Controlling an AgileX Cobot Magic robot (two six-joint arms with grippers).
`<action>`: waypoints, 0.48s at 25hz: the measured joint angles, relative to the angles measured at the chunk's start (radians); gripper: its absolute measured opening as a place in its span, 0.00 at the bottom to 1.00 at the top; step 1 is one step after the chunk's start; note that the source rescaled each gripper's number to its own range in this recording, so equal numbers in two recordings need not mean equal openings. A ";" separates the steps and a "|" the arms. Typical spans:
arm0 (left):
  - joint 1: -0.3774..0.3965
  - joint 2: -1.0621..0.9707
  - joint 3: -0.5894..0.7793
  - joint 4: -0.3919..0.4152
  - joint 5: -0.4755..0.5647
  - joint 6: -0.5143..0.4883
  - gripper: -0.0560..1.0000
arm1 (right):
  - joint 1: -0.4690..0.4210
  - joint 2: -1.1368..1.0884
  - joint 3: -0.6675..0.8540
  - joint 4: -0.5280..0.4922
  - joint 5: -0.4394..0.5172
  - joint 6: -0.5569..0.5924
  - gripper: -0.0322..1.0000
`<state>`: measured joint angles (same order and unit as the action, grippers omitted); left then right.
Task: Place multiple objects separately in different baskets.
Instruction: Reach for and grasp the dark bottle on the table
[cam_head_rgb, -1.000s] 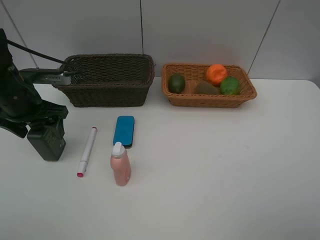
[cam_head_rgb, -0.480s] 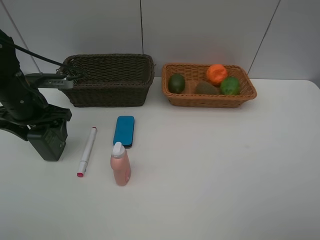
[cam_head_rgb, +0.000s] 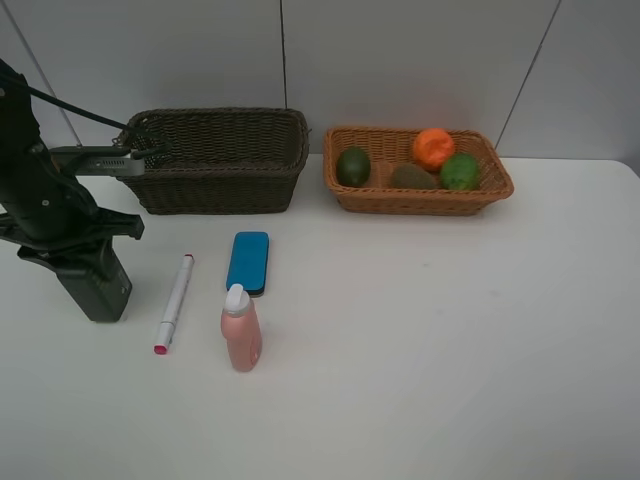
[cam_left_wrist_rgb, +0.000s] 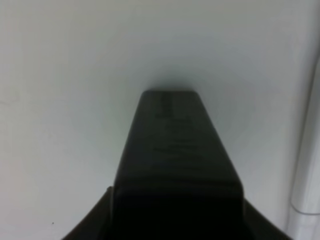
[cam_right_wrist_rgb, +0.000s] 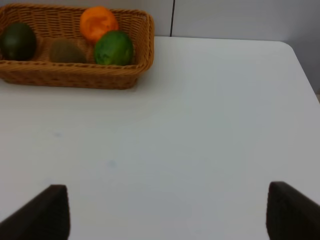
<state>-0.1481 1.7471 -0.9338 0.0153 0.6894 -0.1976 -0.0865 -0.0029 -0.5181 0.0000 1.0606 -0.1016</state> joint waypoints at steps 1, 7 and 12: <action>0.000 0.000 0.000 0.000 0.000 0.000 0.40 | 0.000 0.000 0.000 0.000 0.000 0.000 1.00; 0.000 0.000 0.000 0.000 0.000 -0.002 0.40 | 0.000 0.000 0.000 0.000 0.000 0.000 1.00; 0.000 0.000 0.000 0.000 0.002 -0.002 0.40 | 0.000 0.000 0.000 0.000 0.000 0.000 1.00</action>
<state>-0.1481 1.7471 -0.9338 0.0153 0.6910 -0.2001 -0.0865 -0.0029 -0.5181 0.0000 1.0606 -0.1016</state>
